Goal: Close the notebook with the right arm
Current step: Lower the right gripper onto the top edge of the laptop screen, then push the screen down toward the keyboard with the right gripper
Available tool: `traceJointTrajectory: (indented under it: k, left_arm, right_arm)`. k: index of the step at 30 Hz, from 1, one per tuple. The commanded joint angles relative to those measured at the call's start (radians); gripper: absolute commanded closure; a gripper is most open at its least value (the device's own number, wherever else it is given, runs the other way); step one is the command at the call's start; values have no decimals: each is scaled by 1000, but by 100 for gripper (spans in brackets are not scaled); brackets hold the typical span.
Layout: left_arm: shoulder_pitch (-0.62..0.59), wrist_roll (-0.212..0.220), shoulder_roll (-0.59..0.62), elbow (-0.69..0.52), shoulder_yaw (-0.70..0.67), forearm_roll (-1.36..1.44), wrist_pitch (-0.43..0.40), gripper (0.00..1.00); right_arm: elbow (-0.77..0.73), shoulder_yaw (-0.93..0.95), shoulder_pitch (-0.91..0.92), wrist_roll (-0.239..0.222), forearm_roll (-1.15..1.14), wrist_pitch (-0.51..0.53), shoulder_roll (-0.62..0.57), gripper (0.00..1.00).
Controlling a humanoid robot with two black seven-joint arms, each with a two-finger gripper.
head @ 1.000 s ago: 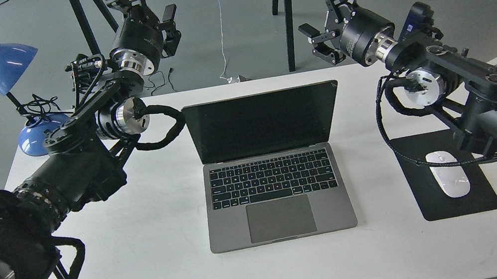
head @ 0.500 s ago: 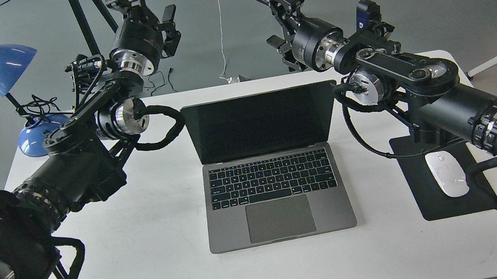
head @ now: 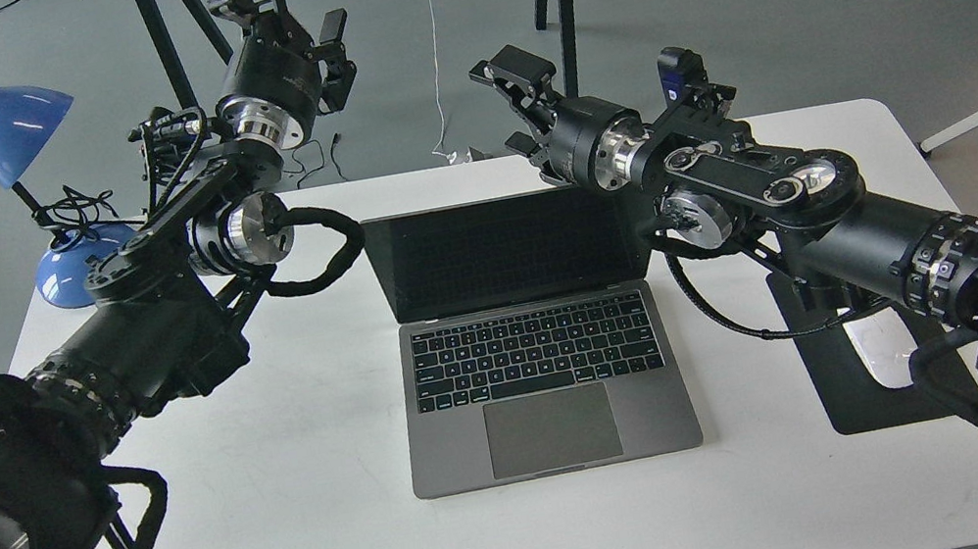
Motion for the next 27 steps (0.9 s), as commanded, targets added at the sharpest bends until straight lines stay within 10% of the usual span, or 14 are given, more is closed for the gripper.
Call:
traceJointTrajectory:
  k: [1,27]
  left_arm:
    - [0,0,-1,0,0,0,0,0]
    - [0,0,1,0,0,0,0,0]
  right_arm:
    - [43,-22,-7,0,2,8,-11,0]
    - [396,-153,-223,0,-1,8,-209,0]
